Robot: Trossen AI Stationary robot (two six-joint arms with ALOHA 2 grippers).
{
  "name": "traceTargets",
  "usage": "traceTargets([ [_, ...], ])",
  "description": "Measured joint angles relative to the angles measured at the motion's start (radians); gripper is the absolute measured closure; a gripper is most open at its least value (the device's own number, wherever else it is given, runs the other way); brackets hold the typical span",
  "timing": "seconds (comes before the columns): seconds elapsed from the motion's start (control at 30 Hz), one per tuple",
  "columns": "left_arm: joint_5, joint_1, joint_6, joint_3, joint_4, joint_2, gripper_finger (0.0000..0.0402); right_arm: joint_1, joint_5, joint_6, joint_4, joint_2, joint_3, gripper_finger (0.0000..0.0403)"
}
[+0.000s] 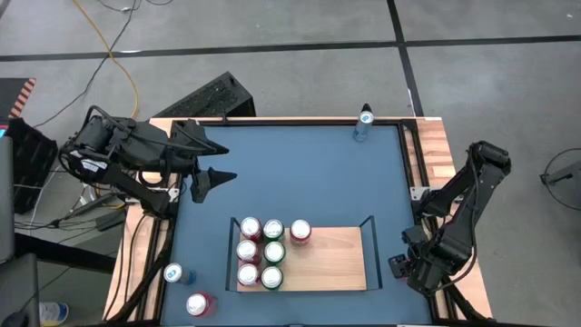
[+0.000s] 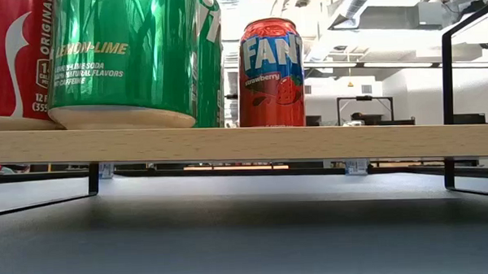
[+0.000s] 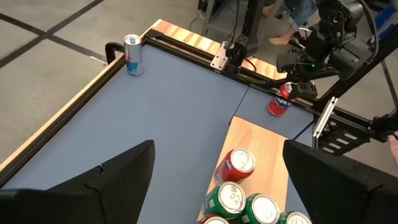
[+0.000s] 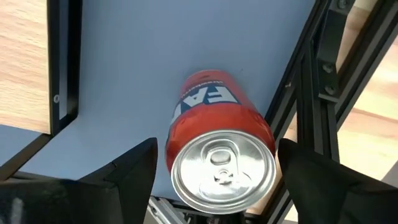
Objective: Place canned beverage on shelf
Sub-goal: Put the right orange soda can on the shelf aligned with the other orange soda can
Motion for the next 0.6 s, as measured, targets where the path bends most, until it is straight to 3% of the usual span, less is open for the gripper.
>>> traceTargets([
  [0.43,-0.001,0.000,0.004,0.000,-0.001,0.000,0.0062,-0.011,-0.036,-0.003,0.157,-0.003,-0.109,0.0089],
  [0.6,-0.002,0.000,0.021,0.000,-0.001,0.000,0.0062,-0.013,-0.040,-0.003,0.161,-0.014,-0.111,0.0116],
])
